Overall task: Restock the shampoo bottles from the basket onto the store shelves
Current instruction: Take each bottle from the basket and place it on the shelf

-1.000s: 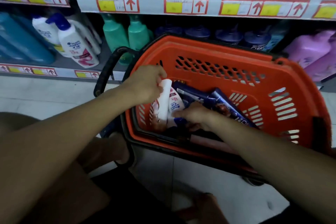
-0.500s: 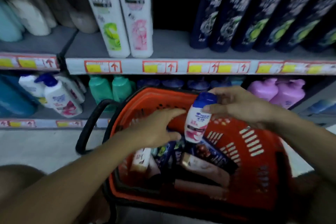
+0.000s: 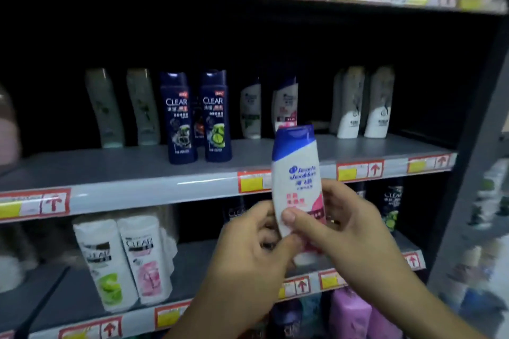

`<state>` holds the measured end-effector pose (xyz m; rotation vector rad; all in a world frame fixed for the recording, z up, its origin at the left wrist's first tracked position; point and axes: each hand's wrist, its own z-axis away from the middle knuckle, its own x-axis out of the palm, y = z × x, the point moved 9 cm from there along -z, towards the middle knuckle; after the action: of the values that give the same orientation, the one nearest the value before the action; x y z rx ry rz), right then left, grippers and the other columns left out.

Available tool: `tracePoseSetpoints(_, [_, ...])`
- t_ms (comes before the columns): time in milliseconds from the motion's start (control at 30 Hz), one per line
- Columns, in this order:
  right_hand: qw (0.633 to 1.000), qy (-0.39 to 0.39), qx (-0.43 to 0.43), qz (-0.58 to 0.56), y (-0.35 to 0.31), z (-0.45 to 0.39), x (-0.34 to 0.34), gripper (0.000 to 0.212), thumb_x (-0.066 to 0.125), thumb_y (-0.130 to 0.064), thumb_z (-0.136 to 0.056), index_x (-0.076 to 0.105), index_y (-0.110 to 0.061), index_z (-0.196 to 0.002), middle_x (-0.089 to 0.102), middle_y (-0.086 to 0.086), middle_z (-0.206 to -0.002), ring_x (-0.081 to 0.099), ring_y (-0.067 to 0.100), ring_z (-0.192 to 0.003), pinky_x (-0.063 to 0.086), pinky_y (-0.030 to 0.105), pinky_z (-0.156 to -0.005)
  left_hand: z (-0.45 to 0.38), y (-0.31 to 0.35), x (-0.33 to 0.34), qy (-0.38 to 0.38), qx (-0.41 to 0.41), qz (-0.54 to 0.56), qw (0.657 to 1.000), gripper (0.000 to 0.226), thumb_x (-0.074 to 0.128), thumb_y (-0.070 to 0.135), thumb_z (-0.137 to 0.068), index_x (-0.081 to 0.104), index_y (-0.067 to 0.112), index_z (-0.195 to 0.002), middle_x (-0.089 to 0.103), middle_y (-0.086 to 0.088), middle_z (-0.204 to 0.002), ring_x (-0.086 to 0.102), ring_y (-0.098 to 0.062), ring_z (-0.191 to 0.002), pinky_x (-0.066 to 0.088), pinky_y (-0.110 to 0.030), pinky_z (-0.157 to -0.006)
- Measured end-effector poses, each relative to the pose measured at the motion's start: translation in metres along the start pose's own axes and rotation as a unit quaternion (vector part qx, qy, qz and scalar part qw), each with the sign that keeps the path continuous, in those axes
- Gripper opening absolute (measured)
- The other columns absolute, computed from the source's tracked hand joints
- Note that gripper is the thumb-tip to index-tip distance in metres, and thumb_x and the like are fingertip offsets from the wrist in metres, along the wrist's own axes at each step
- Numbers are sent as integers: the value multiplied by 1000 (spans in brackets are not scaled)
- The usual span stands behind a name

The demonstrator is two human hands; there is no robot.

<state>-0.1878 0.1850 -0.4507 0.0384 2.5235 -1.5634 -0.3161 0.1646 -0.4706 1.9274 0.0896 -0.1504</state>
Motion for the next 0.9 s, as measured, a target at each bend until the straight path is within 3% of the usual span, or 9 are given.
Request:
tracePoseSetpoints(67, [998, 48, -40, -2, -20, -18, -15, 34, 85, -19, -76, 69, -24, -105, 78, -9, -96, 75, 8, -84, 60, 26, -63, -26, 31, 1, 22, 30, -4, 999, 28, 64, 2, -94, 69, 24, -111, 78, 9, -95, 74, -4, -84, 59, -20, -71])
tracePoseSetpoints(167, [989, 112, -87, 50, -48, -63, -34, 42, 88, -32, -72, 64, -27, -106, 76, -13, -95, 72, 1, -85, 59, 24, -71, -77, 66, -3, 64, 69, -86, 992, 33, 63, 6, -95, 66, 30, -117, 76, 13, -101, 72, -1, -90, 61, -25, -79])
tracePoseSetpoints(267, [985, 151, -54, 65, -43, -125, -41, 49, 90, -32, -72, 60, -21, -109, 71, -12, -93, 68, -3, -82, 54, 14, -64, -131, 76, -15, 133, 63, -155, 977, 28, 65, 10, -93, 64, 28, -115, 72, 10, -103, 69, -5, -86, 59, -21, -66])
tracePoseSetpoints(333, [987, 146, -29, 66, -28, -166, -33, 41, 91, -25, -71, 67, -17, -102, 73, -8, -89, 70, 4, -80, 51, 14, -60, -161, 65, -25, 178, 27, -176, 968, 26, 67, 10, -91, 63, 25, -112, 72, 4, -106, 68, -9, -88, 56, -20, -62])
tracePoseSetpoints(467, [993, 92, 17, 69, 11, -220, 2, 33, 89, -13, -72, 75, -10, -101, 77, 3, -90, 68, 8, -71, 45, 9, -44, -200, 18, -51, 260, -67, -190, 944, 20, 70, 9, -85, 62, 23, -97, 73, -2, -97, 70, -22, -83, 63, -40, -71])
tracePoseSetpoints(600, [990, 57, 32, 123, 34, -248, 33, 31, 89, -24, -73, 73, -10, -96, 77, 2, -87, 71, 13, -79, 54, 20, -63, -216, -13, -73, 321, -112, -189, 921, 9, 62, 12, -89, 63, 20, -94, 70, -6, -93, 65, -24, -77, 54, -33, -62])
tracePoseSetpoints(667, [990, 52, 28, 126, 38, -261, 42, 29, 89, -24, -74, 71, -9, -90, 73, 0, -81, 68, 11, -70, 51, 14, -56, -221, -19, -80, 349, -118, -175, 913, 7, 58, 14, -92, 62, 17, -97, 70, -8, -97, 63, -27, -80, 46, -30, -62])
tracePoseSetpoints(767, [991, 53, 27, 123, 42, -272, 46, 26, 88, -22, -75, 72, -13, -93, 73, -1, -84, 63, 5, -66, 41, 6, -45, -233, -24, -85, 350, -123, -170, 913, 7, 55, 11, -93, 61, 13, -96, 70, -11, -99, 64, -29, -85, 46, -30, -67])
tracePoseSetpoints(900, [989, 80, 14, 123, 46, -274, 39, 22, 86, -18, -77, 75, -12, -95, 73, -2, -84, 68, 11, -76, 41, 4, -54, -246, -30, -83, 327, -137, -164, 921, 13, 56, 11, -91, 63, 12, -102, 70, -12, -105, 66, -30, -94, 57, -37, -79])
